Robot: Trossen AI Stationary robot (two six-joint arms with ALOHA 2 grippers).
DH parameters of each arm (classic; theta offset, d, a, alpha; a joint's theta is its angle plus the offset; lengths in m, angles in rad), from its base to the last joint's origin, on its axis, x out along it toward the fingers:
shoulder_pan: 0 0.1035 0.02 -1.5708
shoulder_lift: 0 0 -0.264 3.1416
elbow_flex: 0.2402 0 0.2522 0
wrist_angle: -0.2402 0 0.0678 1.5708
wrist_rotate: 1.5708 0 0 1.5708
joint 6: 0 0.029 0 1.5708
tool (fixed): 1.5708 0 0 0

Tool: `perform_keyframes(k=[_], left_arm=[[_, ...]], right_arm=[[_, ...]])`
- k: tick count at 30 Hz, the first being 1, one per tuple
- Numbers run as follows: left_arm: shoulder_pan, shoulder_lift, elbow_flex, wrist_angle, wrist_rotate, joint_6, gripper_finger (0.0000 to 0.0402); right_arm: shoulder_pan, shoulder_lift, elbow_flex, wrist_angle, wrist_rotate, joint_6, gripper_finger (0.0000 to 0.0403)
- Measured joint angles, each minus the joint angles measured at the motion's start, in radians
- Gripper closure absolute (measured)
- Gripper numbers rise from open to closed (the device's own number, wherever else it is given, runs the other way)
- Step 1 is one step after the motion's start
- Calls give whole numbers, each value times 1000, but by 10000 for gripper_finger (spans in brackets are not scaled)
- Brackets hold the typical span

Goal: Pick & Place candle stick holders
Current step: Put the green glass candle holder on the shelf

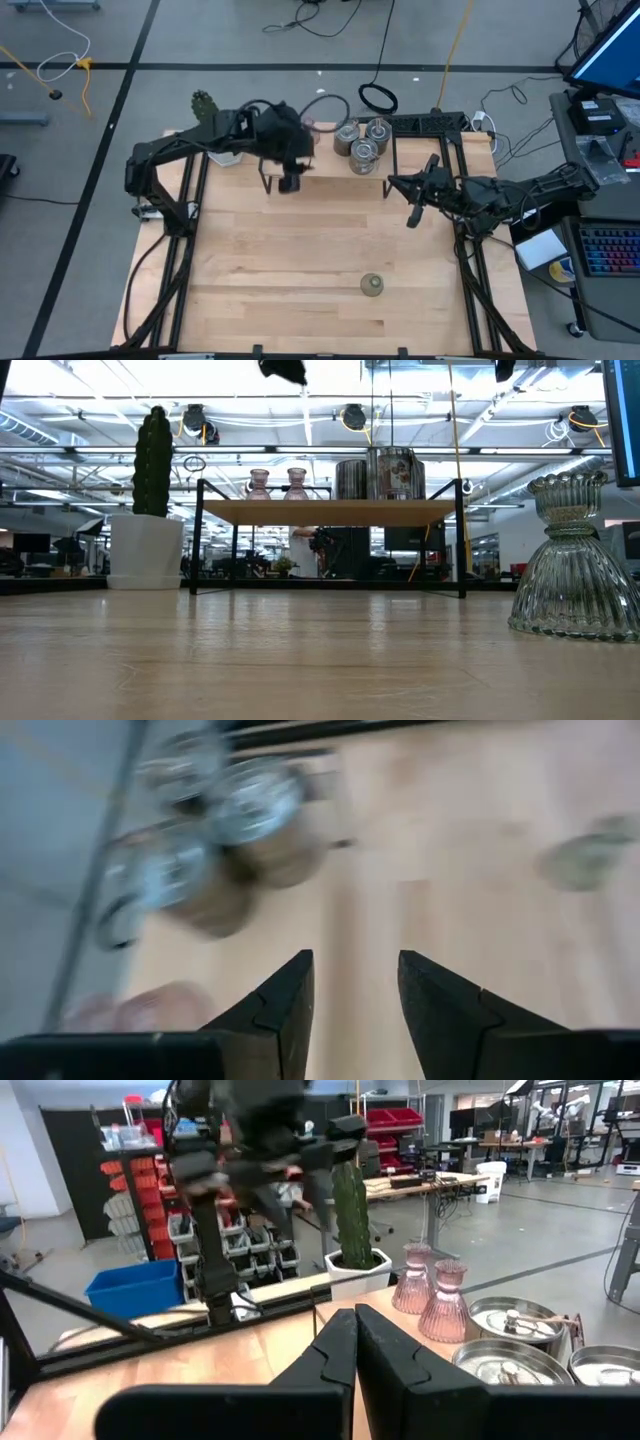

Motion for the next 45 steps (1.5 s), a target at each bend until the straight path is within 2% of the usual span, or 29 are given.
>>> perform_keyframes(k=[3,6,12,15,18,20,23,28,35,40,45], left_arm=[[-41,2,0,-13,96,-9,261],[-83,12,0,-20,137,-10,268],[-178,27,0,-9,136,-15,263],[-229,53,0,17,134,-70,254],[-287,88,0,79,73,-154,245],[-324,119,0,154,21,-194,238],[-367,170,0,262,-37,-248,227],[-399,262,0,486,-49,-365,213],[-424,366,0,628,-75,-509,206],[-431,409,0,659,-74,-576,206],[-439,428,0,652,-75,-586,206]], right_arm=[[0,0,0,-40,0,0,403],[0,-8,0,-133,0,23,403],[0,-52,0,-317,2,135,403],[0,-87,0,-374,-1,162,403],[0,-128,0,-423,-8,147,403],[0,-158,0,-438,-45,124,403],[0,-205,-19,-432,-164,100,403],[0,-313,-102,-439,-341,114,403],[0,-490,-224,-436,-497,137,403],[0,-600,-304,-437,-549,166,403],[0,-671,-359,-435,-551,186,403]])
